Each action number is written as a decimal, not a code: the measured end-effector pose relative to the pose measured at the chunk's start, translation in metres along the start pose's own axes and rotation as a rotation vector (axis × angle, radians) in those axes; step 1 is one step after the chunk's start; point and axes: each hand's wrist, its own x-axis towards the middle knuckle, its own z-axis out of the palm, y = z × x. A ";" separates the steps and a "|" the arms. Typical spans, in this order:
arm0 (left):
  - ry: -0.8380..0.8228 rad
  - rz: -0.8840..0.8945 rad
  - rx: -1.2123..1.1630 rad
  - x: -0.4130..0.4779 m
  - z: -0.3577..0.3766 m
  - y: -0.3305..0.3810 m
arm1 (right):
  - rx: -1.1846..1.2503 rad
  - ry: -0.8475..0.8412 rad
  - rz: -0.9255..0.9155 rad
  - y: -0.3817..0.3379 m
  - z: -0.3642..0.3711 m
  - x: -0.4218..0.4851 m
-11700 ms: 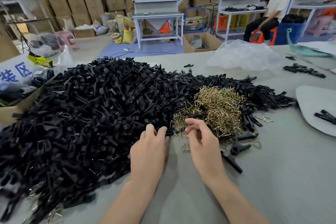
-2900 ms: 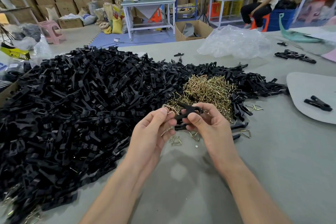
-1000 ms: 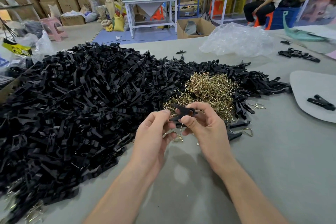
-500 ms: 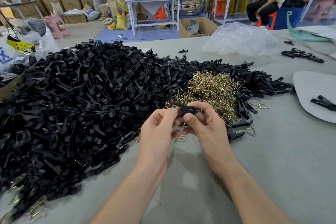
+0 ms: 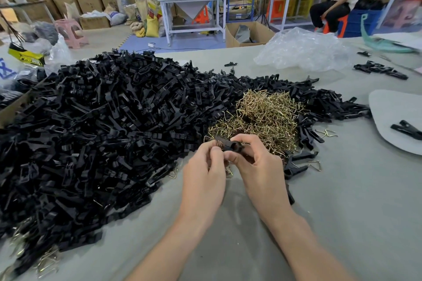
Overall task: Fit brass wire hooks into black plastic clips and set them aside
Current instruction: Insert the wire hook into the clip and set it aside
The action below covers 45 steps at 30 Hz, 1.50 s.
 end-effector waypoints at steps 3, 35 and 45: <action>-0.056 0.009 -0.012 -0.001 0.003 0.001 | -0.075 -0.013 -0.075 0.007 0.000 -0.001; 0.006 0.060 -0.076 -0.008 0.013 -0.001 | -0.142 -0.064 -0.156 0.020 0.004 -0.002; 0.027 0.031 -0.094 -0.006 0.014 -0.009 | -0.143 -0.039 -0.132 0.017 0.004 -0.003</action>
